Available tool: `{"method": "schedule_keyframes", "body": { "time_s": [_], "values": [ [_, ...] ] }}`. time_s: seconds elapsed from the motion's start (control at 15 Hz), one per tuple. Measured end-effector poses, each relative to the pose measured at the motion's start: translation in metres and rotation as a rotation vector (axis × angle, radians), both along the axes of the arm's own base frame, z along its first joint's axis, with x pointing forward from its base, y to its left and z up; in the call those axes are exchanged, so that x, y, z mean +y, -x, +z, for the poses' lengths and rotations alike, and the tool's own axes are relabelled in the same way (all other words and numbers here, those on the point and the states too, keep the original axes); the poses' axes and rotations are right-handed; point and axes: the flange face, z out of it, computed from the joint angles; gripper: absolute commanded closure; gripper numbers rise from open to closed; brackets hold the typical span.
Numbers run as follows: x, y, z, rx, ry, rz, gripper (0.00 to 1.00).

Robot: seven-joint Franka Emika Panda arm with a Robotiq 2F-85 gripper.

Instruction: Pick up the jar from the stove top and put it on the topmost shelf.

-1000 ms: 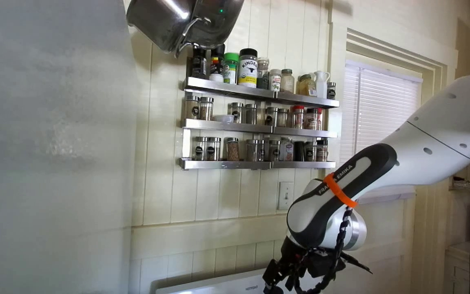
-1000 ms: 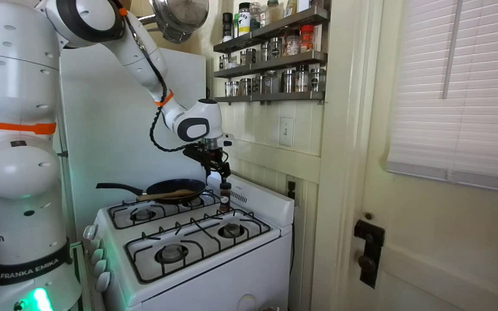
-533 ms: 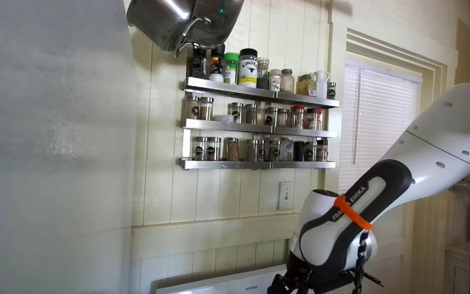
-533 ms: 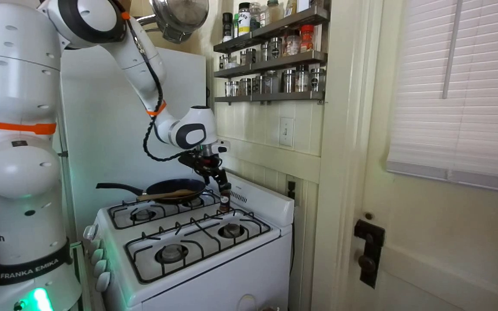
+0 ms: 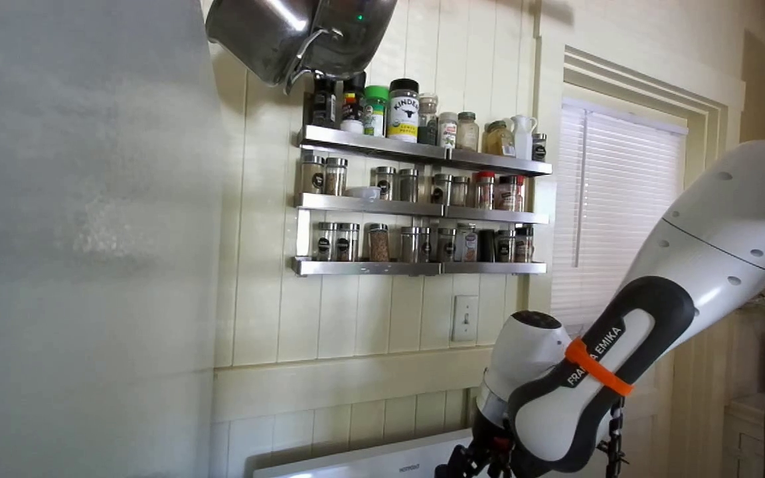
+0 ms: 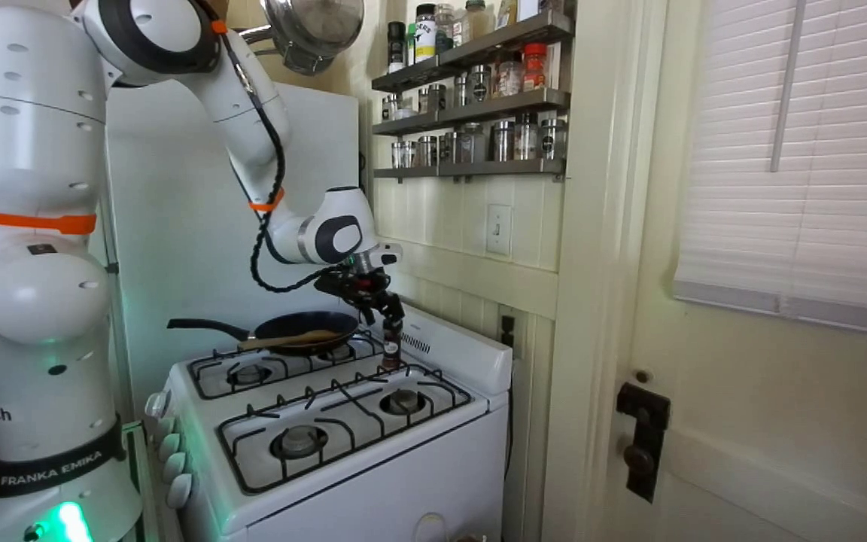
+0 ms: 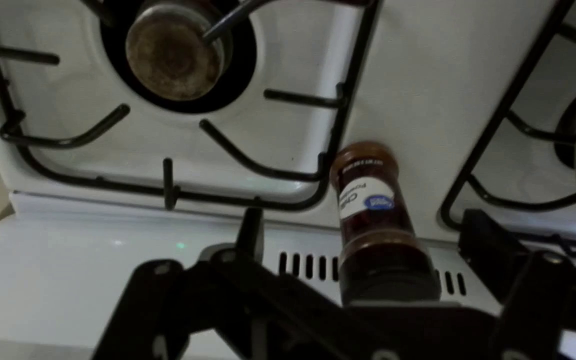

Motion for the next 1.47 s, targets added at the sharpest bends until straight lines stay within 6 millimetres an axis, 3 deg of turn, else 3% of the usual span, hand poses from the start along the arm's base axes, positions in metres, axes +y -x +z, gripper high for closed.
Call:
{"method": "schedule_keyframes", "body": {
  "time_s": [0.27, 0.73, 1.47],
  "values": [
    [0.002, -0.008, 0.004, -0.131, 0.009, 0.013, 0.0],
    [0.034, -0.003, -0.014, -0.183, -0.071, 0.031, 0.0],
    [0.029, 0.005, -0.036, -0.127, -0.063, -0.051, 0.0]
  ]
}}
